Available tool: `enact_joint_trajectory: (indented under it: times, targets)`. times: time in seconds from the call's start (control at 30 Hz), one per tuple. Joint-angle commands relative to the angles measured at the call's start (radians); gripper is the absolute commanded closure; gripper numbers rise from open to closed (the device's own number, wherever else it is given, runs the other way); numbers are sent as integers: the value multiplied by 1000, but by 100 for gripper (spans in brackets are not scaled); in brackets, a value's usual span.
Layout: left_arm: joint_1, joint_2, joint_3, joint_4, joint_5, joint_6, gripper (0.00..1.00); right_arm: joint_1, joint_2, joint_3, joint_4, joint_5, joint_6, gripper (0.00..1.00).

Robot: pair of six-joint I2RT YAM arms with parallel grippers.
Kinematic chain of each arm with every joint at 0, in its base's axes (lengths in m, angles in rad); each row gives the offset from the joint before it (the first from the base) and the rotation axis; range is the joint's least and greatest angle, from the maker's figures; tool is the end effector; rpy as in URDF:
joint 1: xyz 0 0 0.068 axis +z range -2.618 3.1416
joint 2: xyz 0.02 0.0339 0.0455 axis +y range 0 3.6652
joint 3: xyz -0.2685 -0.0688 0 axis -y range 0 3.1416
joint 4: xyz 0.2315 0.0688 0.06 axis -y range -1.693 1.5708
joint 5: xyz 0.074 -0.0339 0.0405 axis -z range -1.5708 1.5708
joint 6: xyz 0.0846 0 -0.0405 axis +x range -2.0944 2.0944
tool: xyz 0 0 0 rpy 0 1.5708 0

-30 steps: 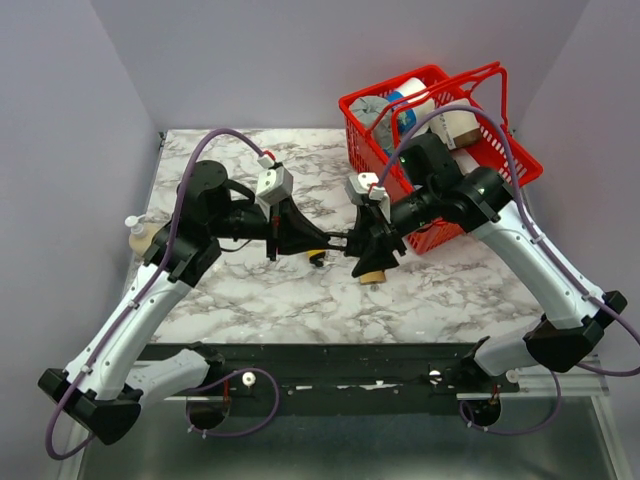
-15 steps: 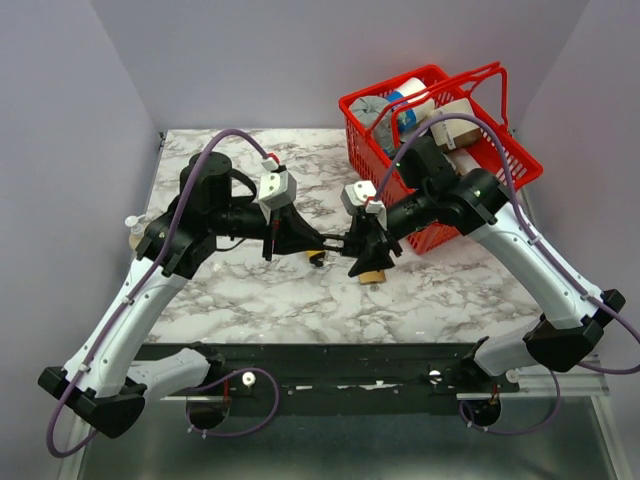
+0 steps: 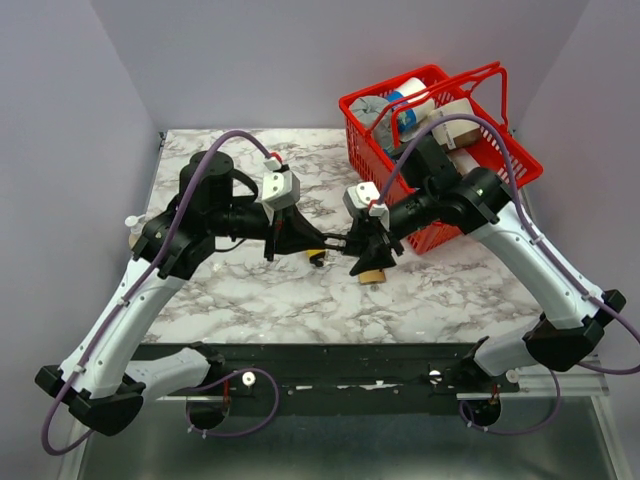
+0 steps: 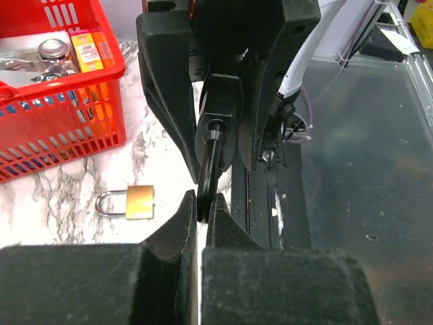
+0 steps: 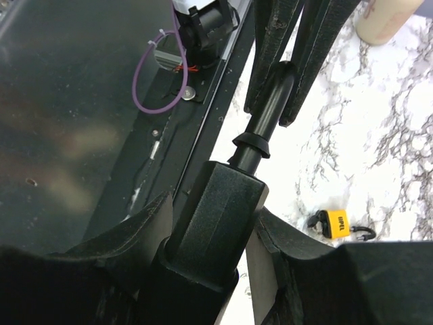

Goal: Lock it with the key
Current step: Lock the lock.

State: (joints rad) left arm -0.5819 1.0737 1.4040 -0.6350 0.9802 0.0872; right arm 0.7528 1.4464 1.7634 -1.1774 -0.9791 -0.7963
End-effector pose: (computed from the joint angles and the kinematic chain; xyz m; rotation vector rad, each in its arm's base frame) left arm 0.1343 -0.1725 0.4450 1.2486 1.4595 -1.2465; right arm 0.1468 0.2338 0.4172 -1.8315 1.2560 1.1429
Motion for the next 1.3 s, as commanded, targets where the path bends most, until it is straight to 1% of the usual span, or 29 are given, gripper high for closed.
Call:
enact_joint_trajectory:
  times: [0.0, 0.1, 0.2, 0.23, 0.3, 0.37, 0.43, 0.53, 0.57, 0.67, 0.73, 0.87, 0.97, 1.1, 1.23, 1.27]
  targets:
    - [-39, -6, 20, -36, 22, -50, 100, 6, -21, -30, 172, 48, -61, 99]
    - [-70, -11, -10, 38, -18, -119, 100, 6, -32, -42, 208, 13, -96, 99]
    - [-130, -8, -17, 69, -64, -124, 100, 10, -50, -83, 258, -27, -199, 99]
    - [-140, -6, -16, 72, -99, -122, 100, 11, -67, -102, 277, -29, -219, 99]
    - [-160, 3, -10, 69, -120, -122, 100, 17, -80, -126, 320, -24, -279, 99]
    - [-183, 2, -11, 67, -153, -112, 100, 20, -80, -139, 326, -18, -331, 99]
    - [-202, 0, -17, 67, -170, -109, 100, 20, -69, -128, 328, -18, -331, 99]
    - [-225, -1, -49, 90, -169, -119, 100, 20, -26, -69, 314, -41, -287, 99]
    - [-228, -3, -81, 137, -146, -145, 100, 22, 0, -27, 312, -53, -240, 99]
    - [-234, 0, -144, 253, -117, -194, 100, 28, 28, 25, 315, -95, -170, 99]
    - [-234, 14, -160, 284, -100, -193, 100, 31, 45, 45, 321, -116, -133, 99]
    - [-234, 35, -220, 417, -45, -242, 100, 36, 65, 85, 328, -150, -37, 99]
    - [-240, 45, -275, 532, -12, -325, 100, 36, 75, 90, 354, -145, -15, 99]
    - [-283, 60, -304, 573, -3, -333, 100, 36, 92, 100, 364, -138, -7, 99]
    - [-306, 63, -338, 630, 0, -386, 100, 34, 98, 96, 387, -128, -1, 99]
    - [-311, 65, -355, 680, -3, -417, 100, 34, 98, 88, 392, -128, 2, 99]
